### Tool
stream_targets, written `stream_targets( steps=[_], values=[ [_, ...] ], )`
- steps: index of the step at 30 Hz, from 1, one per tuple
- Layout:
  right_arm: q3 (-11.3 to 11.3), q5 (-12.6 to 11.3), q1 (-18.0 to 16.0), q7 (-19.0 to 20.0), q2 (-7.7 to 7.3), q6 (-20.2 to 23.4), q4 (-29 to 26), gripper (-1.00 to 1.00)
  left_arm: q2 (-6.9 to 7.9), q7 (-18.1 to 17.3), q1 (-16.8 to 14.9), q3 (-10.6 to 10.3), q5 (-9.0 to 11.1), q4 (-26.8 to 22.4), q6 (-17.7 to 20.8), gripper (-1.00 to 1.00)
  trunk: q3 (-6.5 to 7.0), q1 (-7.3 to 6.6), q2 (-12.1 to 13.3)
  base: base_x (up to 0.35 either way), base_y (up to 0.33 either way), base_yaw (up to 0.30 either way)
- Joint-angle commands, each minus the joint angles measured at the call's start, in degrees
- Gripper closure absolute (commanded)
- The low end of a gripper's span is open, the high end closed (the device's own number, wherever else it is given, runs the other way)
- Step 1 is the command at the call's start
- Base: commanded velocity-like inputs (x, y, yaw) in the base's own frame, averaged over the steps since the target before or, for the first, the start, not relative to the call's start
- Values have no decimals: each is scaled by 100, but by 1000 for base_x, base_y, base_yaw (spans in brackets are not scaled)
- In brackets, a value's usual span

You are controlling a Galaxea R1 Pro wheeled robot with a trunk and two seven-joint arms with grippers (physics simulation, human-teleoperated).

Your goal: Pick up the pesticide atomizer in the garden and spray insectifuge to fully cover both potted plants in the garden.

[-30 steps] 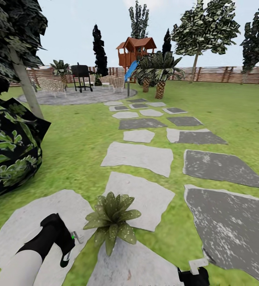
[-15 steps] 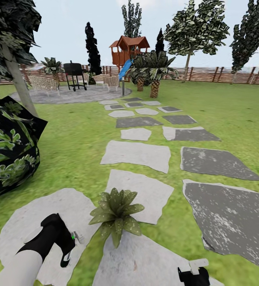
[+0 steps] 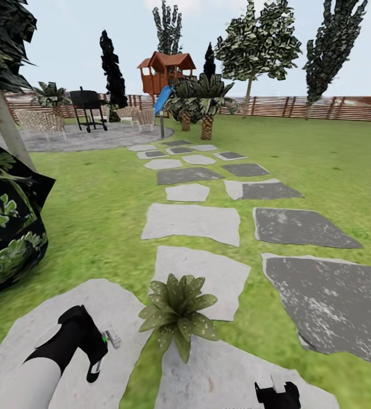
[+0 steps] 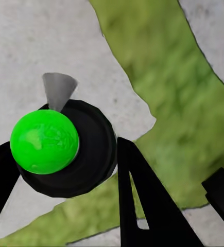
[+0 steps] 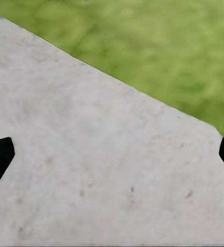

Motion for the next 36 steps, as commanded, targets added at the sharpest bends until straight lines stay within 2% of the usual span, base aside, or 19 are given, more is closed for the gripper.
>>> stream_targets(
  steps=[1, 5, 16, 36],
  values=[
    [44, 18, -5, -45, -1, -14, 7, -100, -2, -30, 0, 13, -13, -7, 41, 100, -3, -1, -2, 10, 337, -268],
    [44, 18, -5, -45, -1, -16, 7, -100, -31, -30, 1, 13, -19, 0, 29, 100, 5, -1, -2, -46, 203, -268],
    [44, 18, -5, -45, -1, -14, 7, -100, -64, -30, 1, 13, -51, -6, 28, 100, 28, -1, -2, -4, 18, -268],
    [44, 18, -5, -45, -1, -11, 7, -100, -64, -30, 1, 12, -51, -7, 30, 100, 42, -1, -2, 0, 294, -268]
  ],
)
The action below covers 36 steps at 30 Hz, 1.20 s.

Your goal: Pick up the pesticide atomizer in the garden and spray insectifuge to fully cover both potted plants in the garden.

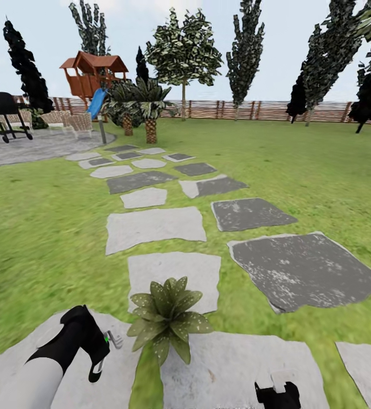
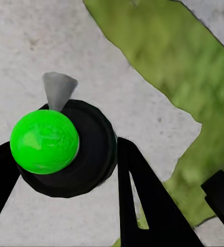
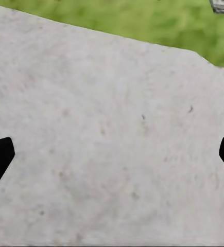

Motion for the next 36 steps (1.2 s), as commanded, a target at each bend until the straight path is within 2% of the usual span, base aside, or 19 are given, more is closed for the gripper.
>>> stream_targets(
  steps=[1, 19, 30, 36],
  values=[
    [45, 18, -5, -45, -1, -14, 7, -100, -2, -31, -1, 13, -20, -7, 45, 100, -5, -1, -2, -38, 303, -268],
    [45, 18, -5, -45, -1, -15, 7, -100, -2, -30, -1, 11, -42, -7, 47, 100, -5, -1, -2, -112, 303, -268],
    [45, 18, -5, -45, -1, -13, 7, -100, -2, -28, -1, 13, -43, -7, 49, 100, -5, -1, -2, -9, 304, -268],
    [38, 18, -5, -45, -1, -16, 7, -100, -5, -77, -4, -5, -7, -7, 25, 100, -5, -1, -2, 0, 53, -268]
  ],
)
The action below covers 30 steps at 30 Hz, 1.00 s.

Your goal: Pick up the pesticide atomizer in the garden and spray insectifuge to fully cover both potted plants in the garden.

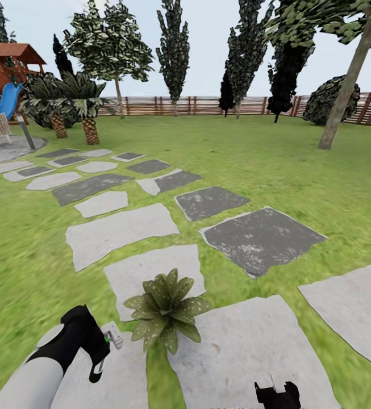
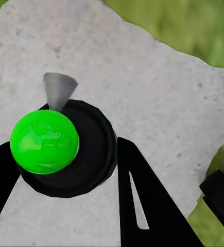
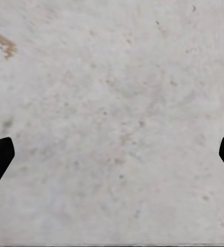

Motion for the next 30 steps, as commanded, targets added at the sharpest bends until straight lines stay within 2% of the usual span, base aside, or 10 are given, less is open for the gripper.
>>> stream_targets(
  steps=[1, 3, 6, 8, 10, 12, 18, 27, 28, 30],
  values=[
    [44, 17, -5, -45, -1, -10, 6, -100, -2, -48, -5, 9, -25, -10, 50, 100, -5, -1, -2, 0, 3, -237],
    [45, 17, -5, -45, -1, -10, 6, -100, -7, -130, -39, -32, -35, -11, 66, 100, -5, -1, -2, 0, 1, -98],
    [50, 17, -5, -45, -1, -12, 6, -100, 48, -678, -95, -332, -90, -12, 135, 100, -5, -1, -2, 0, 0, -16],
    [51, 17, -5, -45, -6, -12, 6, -100, 53, -903, -106, -399, -315, -22, 200, 100, -5, -1, -2, 0, 0, -3],
    [51, 17, -5, -45, -9, -12, 6, -100, 6, -1031, -111, -419, -923, -26, 543, 100, -5, -1, -2, 0, 0, 0],
    [50, 17, -5, -45, -9, -12, 6, -100, -10, -1059, -116, -422, -1167, -30, 703, 100, -5, -1, -2, 0, 0, 0],
    [46, 17, -5, -45, -9, -12, 6, -100, 36, -1106, -91, -420, -1262, -97, 756, 100, -5, -1, -2, 0, 0, 0],
    [50, 17, -5, -45, -1, -12, -2, -100, 46, -971, -10, -335, -1051, -70, 685, 100, -5, -1, -2, -105, -88, 80],
    [51, 17, -5, -45, -1, -12, -2, -100, 52, -882, -7, -297, -867, -55, 663, 100, -5, -1, -2, -251, -178, 260],
    [71, 26, -5, -38, 18, -12, -2, -100, 101, -296, 69, -177, 57, -21, 176, 100, -2, -1, -2, -270, -161, 266]
  ],
)
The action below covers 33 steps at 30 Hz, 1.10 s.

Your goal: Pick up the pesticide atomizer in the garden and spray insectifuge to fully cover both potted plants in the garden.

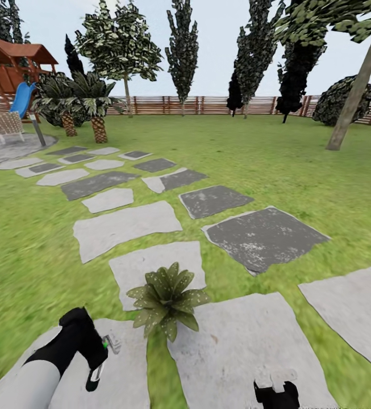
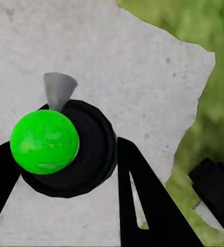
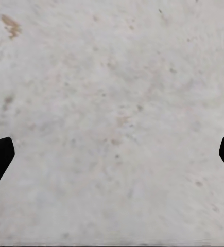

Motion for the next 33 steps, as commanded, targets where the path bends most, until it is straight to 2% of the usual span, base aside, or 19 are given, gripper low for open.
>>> stream_targets(
  steps=[1, 3, 5, 6, 8, 10, 12, 13, 15, 16, 17, 19, 21, 26, 30, 33],
  values=[
    [50, 23, -2, -41, 4, -5, 6, -100, 17, 147, 77, 59, 186, 15, -211, 100, -2, -4, -2, -276, -150, 210],
    [65, 45, -2, -17, 17, 0, 0, -100, 68, 658, 288, 273, 691, 149, -1014, 100, -1, -4, -2, -293, -121, 84],
    [78, 53, -2, 7, 17, 1, -22, -100, 98, 948, 389, 556, 925, 423, -1725, 100, 0, -4, -2, -320, -44, 22],
    [105, 57, -2, 18, 13, 1, -34, -100, 104, 989, 403, 639, 955, 544, -1950, 100, 0, -4, -2, -330, -19, 10],
    [364, 161, -6, 88, 4, 1, -136, -100, 120, 1038, 417, 784, 992, 845, -2485, 100, 0, -4, -2, -310, -8, 4],
    [806, 444, -3, 213, -3, 1, -545, -100, 141, 1060, 424, 847, 1000, 1058, -2919, 100, 0, -4, -2, -130, -3, 1],
    [1224, 932, -3, 439, -6, 1, -981, -100, 144, 1065, 425, 865, 1003, 1214, -3342, 100, 0, -4, -2, -39, -1, 0],
    [1298, 1116, -4, 544, -5, 3, -1052, -100, 143, 1067, 426, 867, 1005, 1239, -3431, 100, 0, -4, -2, -17, 0, 0],
    [1396, 1640, -4, 1034, 4, 11, -1229, -100, 136, 1065, 428, 836, 975, 1274, -3574, 100, 0, -4, -2, -7, 0, 0],
    [1409, 1768, -3, 1262, 5, 17, -1325, -100, 131, 1064, 427, 818, 965, 1276, -3608, 100, 0, -4, -2, -3, 0, 0],
    [1419, 1896, -3, 1654, 5, 24, -1487, -100, 124, 1063, 425, 800, 953, 1278, -3664, 100, 0, -4, -2, -1, 0, 0],
    [1428, 1996, -5, 2494, 6, 33, -1790, -100, 103, 1057, 424, 766, 937, 1275, -3771, 100, 0, -4, -2, 0, 0, 0],
    [1424, 2018, -9, 2992, 6, 35, -2025, -100, 92, 1054, 419, 588, 890, 1272, -3904, 100, 0, -4, -2, 0, 0, 0],
    [1447, 2029, -87, 3077, 170, 28, -2107, -100, -73, 1200, 447, 439, 944, 1436, -4059, 100, 0, -4, -2, 0, 0, 0],
    [1441, 2027, -90, 2949, 300, 31, -1998, -100, -203, 1297, 458, 566, 907, 1515, -4183, 100, 0, -4, -2, 0, 0, 0],
    [1448, 2030, -90, 2955, 397, 41, -2000, -100, -293, 1384, 459, 535, 888, 1529, -4275, 100, 0, -4, -2, 0, 0, 0]
  ],
)
